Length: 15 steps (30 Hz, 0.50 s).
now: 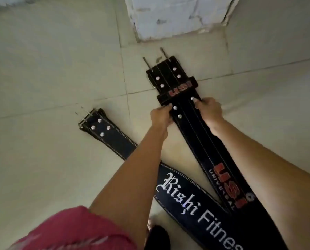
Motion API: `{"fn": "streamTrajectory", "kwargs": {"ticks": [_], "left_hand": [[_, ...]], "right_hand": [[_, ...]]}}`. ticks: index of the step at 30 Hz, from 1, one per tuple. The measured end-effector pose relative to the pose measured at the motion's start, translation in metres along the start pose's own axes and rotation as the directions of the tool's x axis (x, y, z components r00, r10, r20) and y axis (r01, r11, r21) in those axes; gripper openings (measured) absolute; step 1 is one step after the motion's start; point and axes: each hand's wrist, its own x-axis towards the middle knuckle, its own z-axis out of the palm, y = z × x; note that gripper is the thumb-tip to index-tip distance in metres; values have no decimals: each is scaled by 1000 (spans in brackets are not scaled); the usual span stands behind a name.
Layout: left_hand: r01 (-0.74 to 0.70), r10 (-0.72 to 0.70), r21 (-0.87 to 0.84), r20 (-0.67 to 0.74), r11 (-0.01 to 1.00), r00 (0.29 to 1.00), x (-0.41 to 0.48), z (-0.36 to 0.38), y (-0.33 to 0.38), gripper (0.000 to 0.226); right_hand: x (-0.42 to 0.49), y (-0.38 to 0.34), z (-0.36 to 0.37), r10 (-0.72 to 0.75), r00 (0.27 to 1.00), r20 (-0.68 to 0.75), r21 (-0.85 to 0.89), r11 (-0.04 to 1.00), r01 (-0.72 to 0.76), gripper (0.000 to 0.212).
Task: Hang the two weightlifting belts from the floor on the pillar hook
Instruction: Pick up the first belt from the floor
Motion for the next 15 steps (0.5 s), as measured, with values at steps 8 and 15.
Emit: {"fn": "streamTrajectory", "kwargs": {"ticks": [8,15], "left_hand": [[176,-131,-264,181,948,975,-172,0,66,27],[156,-84,-179,357,971,930,-512,-3,205,27]], "right_hand": [[-153,-77,-97,21,990,137,259,964,-56,23],[-436,-246,-299,2,978,209,280,958,-62,40]]}}
